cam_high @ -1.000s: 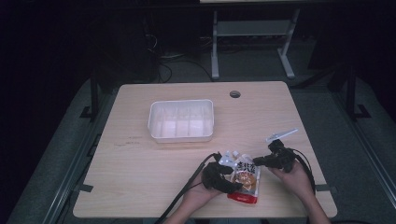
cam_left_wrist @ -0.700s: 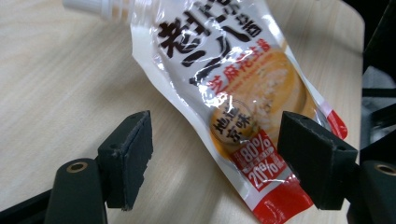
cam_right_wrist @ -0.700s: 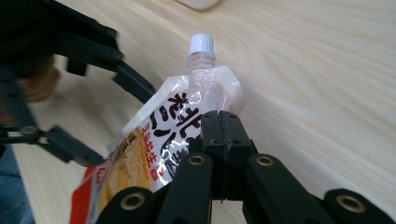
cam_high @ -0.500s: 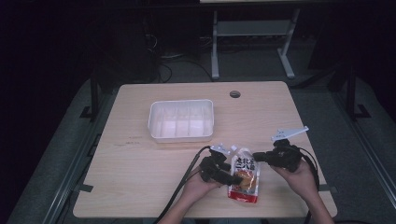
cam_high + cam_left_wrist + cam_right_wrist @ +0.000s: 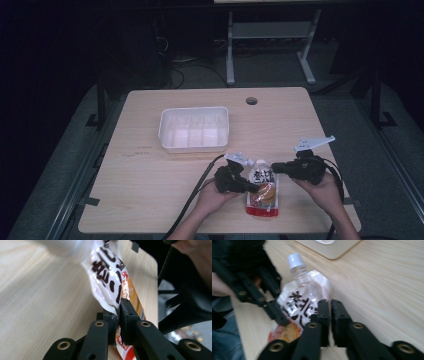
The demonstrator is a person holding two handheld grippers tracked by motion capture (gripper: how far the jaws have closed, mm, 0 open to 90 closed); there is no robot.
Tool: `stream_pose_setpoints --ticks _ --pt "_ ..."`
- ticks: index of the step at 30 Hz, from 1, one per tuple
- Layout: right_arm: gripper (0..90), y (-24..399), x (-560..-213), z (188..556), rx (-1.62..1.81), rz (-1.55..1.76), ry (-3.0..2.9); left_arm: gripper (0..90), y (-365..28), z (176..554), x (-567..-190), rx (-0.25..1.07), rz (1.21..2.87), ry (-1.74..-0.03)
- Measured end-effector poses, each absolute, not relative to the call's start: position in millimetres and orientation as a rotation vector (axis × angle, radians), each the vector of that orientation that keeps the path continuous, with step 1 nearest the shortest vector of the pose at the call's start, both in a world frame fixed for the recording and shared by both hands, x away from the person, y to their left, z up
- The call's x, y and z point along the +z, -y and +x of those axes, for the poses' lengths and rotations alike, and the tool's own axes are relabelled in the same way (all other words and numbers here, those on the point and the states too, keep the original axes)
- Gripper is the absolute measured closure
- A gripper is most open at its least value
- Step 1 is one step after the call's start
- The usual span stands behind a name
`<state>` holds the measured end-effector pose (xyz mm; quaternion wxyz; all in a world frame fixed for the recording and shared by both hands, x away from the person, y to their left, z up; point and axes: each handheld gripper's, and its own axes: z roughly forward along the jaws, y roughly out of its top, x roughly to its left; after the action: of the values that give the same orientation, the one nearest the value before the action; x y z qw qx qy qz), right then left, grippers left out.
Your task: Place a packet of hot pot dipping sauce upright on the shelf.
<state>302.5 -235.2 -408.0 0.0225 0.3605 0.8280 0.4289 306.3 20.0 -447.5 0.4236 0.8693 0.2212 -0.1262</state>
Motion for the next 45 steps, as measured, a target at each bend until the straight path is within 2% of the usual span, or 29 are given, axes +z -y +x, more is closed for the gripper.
stream_pose_setpoints --ticks 3,6,14,22,28,29,30,34,37,42,45 --pt "60.8 244.6 -413.3 306.7 1.386 1.172 -2.564 86.2 -20.1 305.0 -447.9 -0.290 2.186 -0.543" --pt "47.9 258.3 -425.2 315.6 1.448 1.281 -2.584 86.4 -20.0 303.6 -447.1 -0.272 2.179 -0.531" --pt "39.0 254.8 -446.2 327.4 1.548 1.341 -2.708 86.5 -18.0 298.8 -442.7 -0.237 2.177 -0.489" --pt "41.2 244.8 -451.0 331.5 1.688 1.323 -2.768 86.6 -15.8 296.4 -442.1 -0.237 2.185 -0.450" --pt "63.5 242.3 -445.8 328.1 1.725 1.250 -2.785 86.5 -15.8 296.5 -442.7 -0.241 2.188 -0.441" --pt "63.5 242.3 -445.8 328.1 1.725 1.250 -2.785 86.5 -15.8 296.5 -442.7 -0.241 2.188 -0.441" --pt "70.0 246.6 -442.8 326.9 1.744 1.235 -2.750 86.5 -17.3 297.6 -442.8 -0.234 2.190 -0.451" --pt "77.1 254.1 -435.4 323.8 1.816 1.218 -2.673 86.4 -19.3 299.2 -444.0 -0.222 2.199 -0.468" --pt "78.2 254.7 -431.7 321.5 1.822 1.194 -2.678 86.5 -19.8 299.3 -443.6 -0.222 2.190 -0.470" --pt "69.9 244.2 -437.1 323.9 1.711 1.201 -2.742 86.5 -19.2 296.7 -440.9 -0.223 2.182 -0.454" --pt "69.1 241.2 -438.6 324.1 1.692 1.193 -2.758 86.5 -17.5 295.6 -439.6 -0.205 2.194 -0.444"
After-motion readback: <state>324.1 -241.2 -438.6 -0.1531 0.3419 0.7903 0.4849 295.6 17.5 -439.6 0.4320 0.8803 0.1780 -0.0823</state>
